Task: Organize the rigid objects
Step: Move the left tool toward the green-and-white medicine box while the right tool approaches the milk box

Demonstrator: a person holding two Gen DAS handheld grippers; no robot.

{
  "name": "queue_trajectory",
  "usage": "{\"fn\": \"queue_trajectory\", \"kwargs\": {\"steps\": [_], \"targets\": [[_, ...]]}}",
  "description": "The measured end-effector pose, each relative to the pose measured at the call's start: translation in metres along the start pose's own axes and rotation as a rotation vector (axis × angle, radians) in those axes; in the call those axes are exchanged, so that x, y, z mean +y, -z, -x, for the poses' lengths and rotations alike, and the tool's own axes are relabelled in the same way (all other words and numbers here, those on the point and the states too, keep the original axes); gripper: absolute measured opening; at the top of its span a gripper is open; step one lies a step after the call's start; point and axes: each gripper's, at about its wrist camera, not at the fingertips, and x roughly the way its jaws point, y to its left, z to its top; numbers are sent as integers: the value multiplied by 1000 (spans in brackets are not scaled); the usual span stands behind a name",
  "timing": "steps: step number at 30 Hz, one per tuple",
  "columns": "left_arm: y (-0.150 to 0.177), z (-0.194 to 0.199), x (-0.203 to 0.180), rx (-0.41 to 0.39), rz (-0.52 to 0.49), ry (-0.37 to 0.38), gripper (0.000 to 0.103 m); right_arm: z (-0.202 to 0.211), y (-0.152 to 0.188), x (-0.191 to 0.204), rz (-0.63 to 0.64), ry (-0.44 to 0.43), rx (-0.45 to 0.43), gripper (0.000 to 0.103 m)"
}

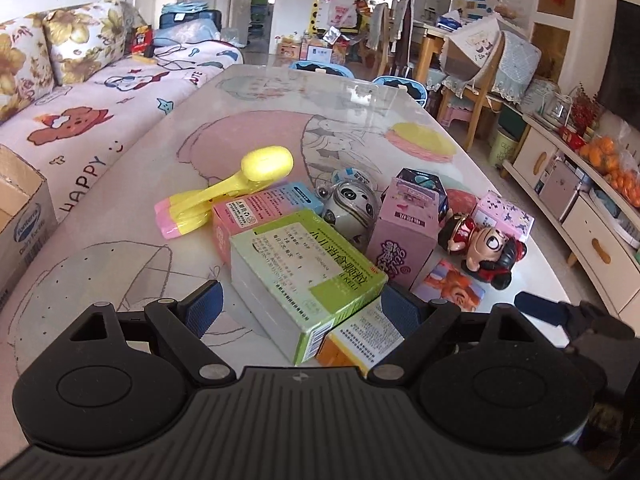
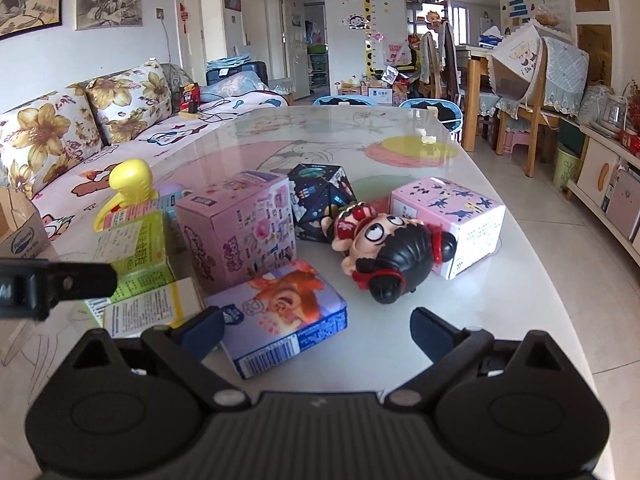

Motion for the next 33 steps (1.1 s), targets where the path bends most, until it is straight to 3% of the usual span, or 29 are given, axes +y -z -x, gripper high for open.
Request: {"fn": "queue_trajectory", "kwargs": {"steps": [11,21,23,26,33], "targets": [[-20,-35,-17,66,17,-94,103,-14,-1,3,51,-45,30,99],[-15,-25,2,74,4,-126,103,-29,-9,4,47,-57,53,99],[-14,-24,8,77,7,-136,103,-28,-8,4,52,-56,52,95],[-14,-21,15,97,21,-159,103,-27,-7,8,58,-57,57,82],[-11,-27,22,86,13,-146,103,-29,-6,15,99,-44,63,81]]}}
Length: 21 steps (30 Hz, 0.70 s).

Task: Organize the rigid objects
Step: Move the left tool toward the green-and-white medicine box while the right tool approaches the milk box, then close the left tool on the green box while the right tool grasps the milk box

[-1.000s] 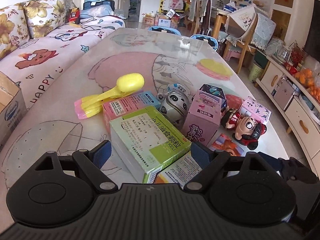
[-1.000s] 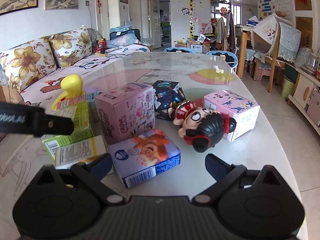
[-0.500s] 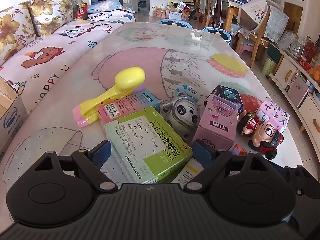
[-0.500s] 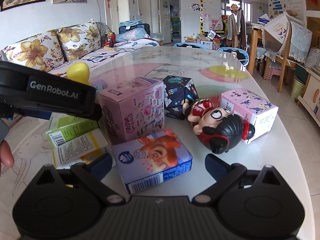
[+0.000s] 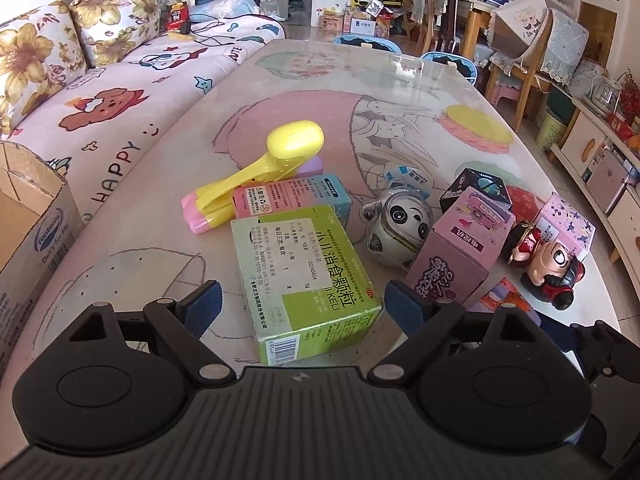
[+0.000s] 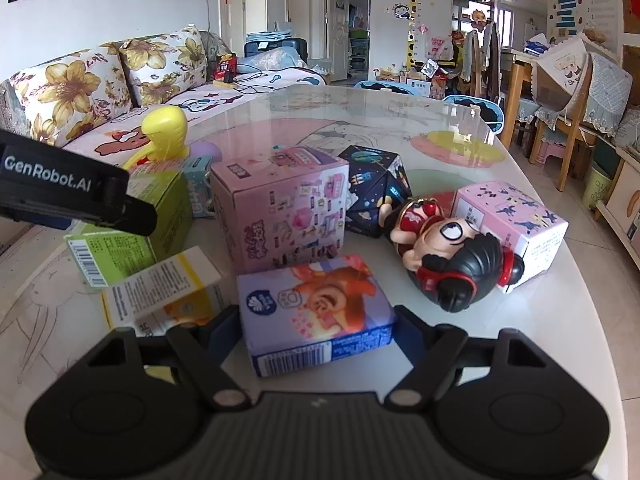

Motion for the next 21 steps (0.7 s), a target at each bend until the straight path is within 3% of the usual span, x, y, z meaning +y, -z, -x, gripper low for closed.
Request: {"fn": "queue_trajectory", "kwargs": {"steps": [9,14,21], "targets": [[-1,-5,7,26,104,42,103,-3,-2,4,9,26,6,88],[-5,-15,-10,22,96,53,103,-4,-2,6,26,29,7,94],[-6,2,-13,-3,98,47,103,-4,-2,4,26,28,7,96]]}}
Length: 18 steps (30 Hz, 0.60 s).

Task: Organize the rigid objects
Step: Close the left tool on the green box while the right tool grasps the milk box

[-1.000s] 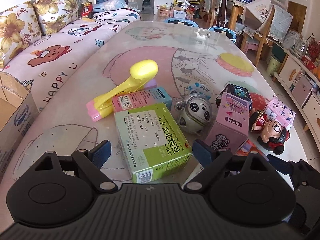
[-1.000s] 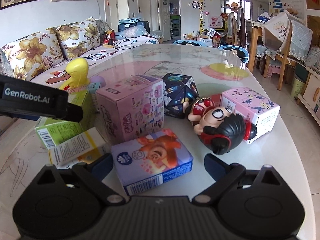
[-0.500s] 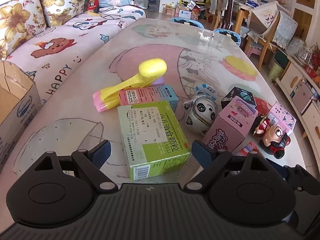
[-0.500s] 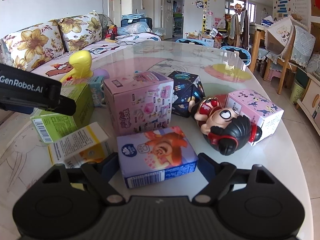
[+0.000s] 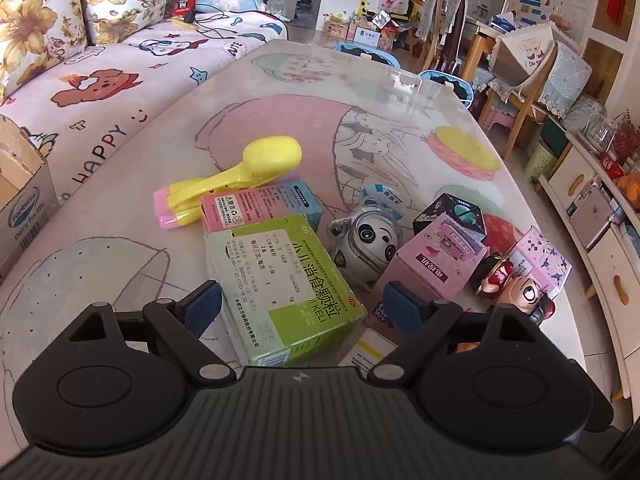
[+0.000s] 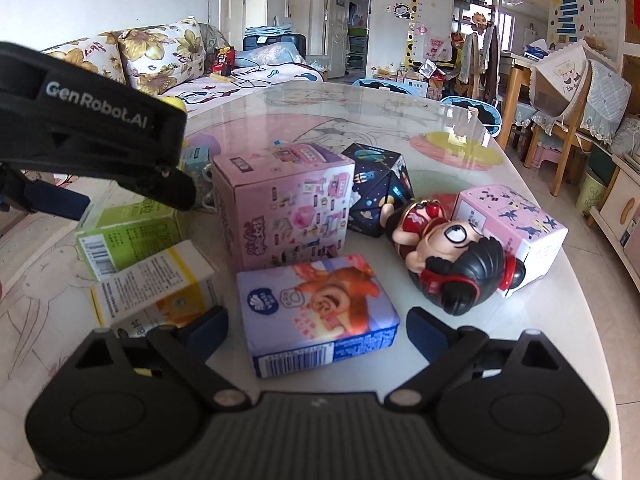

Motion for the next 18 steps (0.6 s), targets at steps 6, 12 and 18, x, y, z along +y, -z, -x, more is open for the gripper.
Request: {"fn": "queue_trajectory", "kwargs": {"steps": [6,12,18], "targets": [[1,-26,-2,51,-13,-64,103,1,2,4,14,1,-6,96],[5,-33,8,73,-46,-117,103,2,2,2,-8,-8,-5,96],[15,-42,32,96,-45,-178,90,0,1,2,-18,3,3,93]]}}
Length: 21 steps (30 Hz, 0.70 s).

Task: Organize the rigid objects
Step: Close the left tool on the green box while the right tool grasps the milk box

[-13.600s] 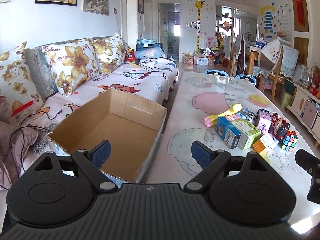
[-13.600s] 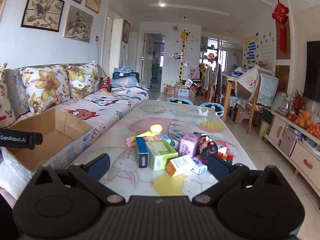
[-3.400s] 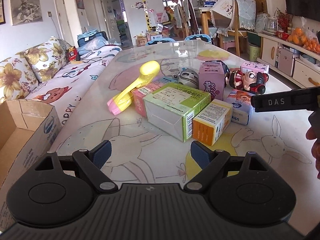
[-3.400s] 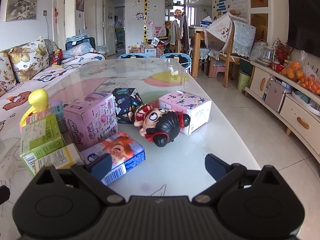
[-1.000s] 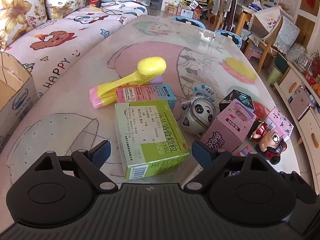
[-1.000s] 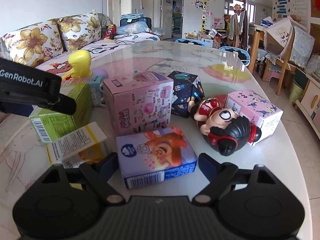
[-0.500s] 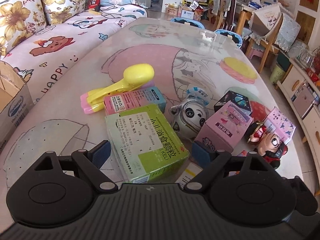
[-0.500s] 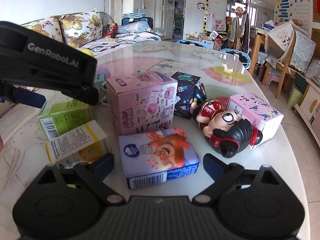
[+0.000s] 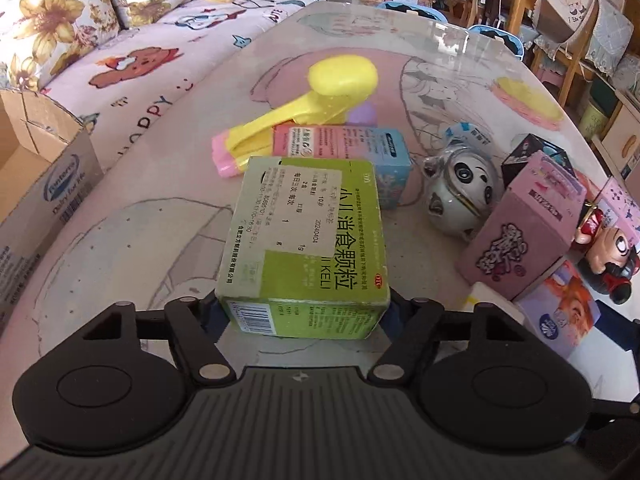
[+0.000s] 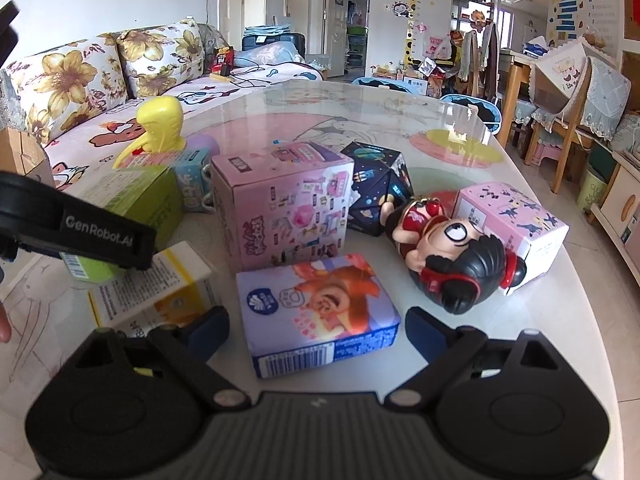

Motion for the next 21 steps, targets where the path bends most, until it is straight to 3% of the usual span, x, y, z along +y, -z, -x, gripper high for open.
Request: {"fn": "queue_trajectory", "kwargs": {"steps": [6,13,21], "targets": [[11,-2,12,-28,4,-22,88,2,0,1,-6,17,-14,80],[16,-2,17,-72,-41,-42,87,2,0,4,13,26,-21,78],[18,-1,33,-93,-35,-12,86,5,3,-5,-78,-6,-23,76]]}}
